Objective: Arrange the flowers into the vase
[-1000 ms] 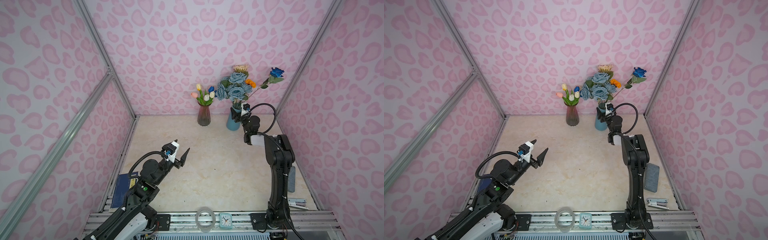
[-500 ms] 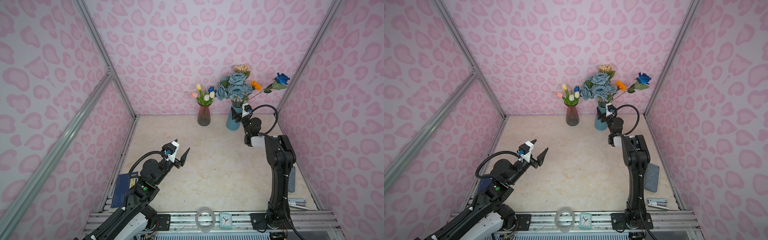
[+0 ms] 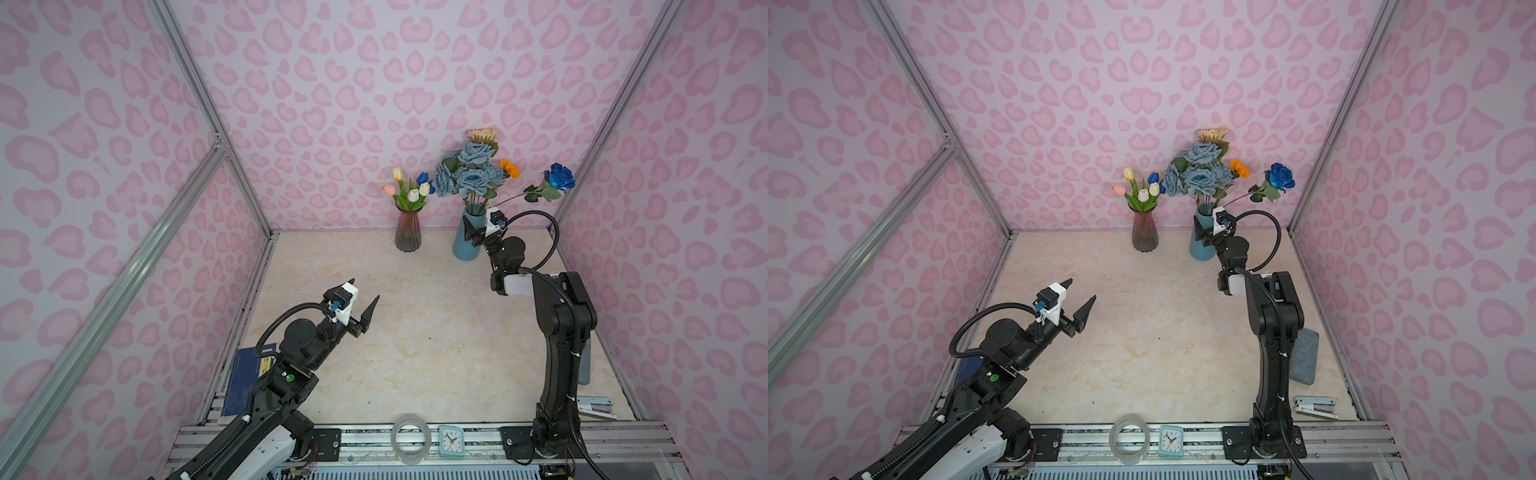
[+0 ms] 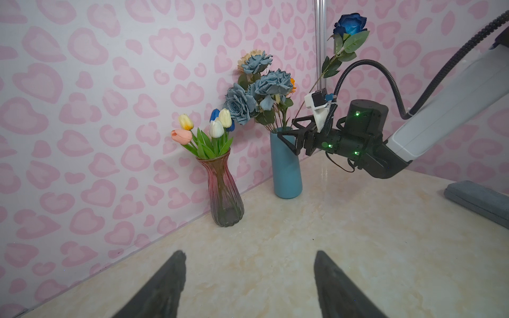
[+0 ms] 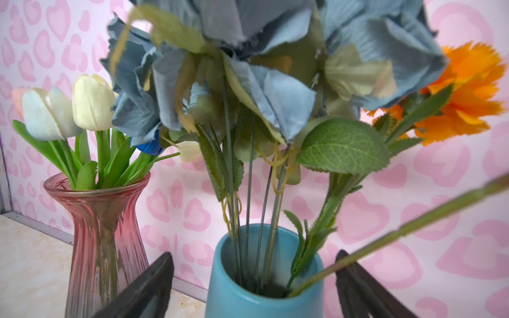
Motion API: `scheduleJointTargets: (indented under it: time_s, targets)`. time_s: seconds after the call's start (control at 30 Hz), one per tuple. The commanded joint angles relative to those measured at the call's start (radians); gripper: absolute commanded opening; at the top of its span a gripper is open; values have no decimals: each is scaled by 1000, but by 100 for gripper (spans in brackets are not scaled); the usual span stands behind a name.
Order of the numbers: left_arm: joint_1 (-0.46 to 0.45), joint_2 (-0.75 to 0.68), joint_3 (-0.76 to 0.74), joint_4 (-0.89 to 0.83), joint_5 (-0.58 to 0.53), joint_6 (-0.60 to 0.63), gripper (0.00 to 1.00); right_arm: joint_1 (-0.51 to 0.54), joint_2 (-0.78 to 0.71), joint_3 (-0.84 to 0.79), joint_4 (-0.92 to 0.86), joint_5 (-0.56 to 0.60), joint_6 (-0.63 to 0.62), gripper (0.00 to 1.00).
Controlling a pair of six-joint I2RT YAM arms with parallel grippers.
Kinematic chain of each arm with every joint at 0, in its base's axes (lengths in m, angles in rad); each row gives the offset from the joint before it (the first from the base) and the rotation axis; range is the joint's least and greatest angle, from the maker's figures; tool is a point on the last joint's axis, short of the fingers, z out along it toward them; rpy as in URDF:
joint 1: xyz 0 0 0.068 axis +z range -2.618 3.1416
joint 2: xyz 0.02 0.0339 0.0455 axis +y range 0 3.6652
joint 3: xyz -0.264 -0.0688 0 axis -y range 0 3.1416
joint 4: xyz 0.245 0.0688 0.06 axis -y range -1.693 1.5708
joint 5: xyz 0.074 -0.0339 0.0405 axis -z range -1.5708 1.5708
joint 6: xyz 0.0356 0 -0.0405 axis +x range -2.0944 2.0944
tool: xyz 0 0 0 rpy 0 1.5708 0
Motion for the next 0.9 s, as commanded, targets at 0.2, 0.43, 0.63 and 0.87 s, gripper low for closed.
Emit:
scheduleJointTargets:
  time_s: [0.2,0.43,0.63,0.87]
  targets:
    - [1,12,8,47,-19,10,75,-11,-32,-78,78,-1,9,91]
    - [1,18,8,48,-35,12,75,-19,-60,-124,108,0,17,96]
    - [4,51,-6,103,-305,-44,75,-17,-133,-246,159,18,9,97]
    - [118,151,-11,84,-771,-166,86,22,-302,-527,241,172,-56,97]
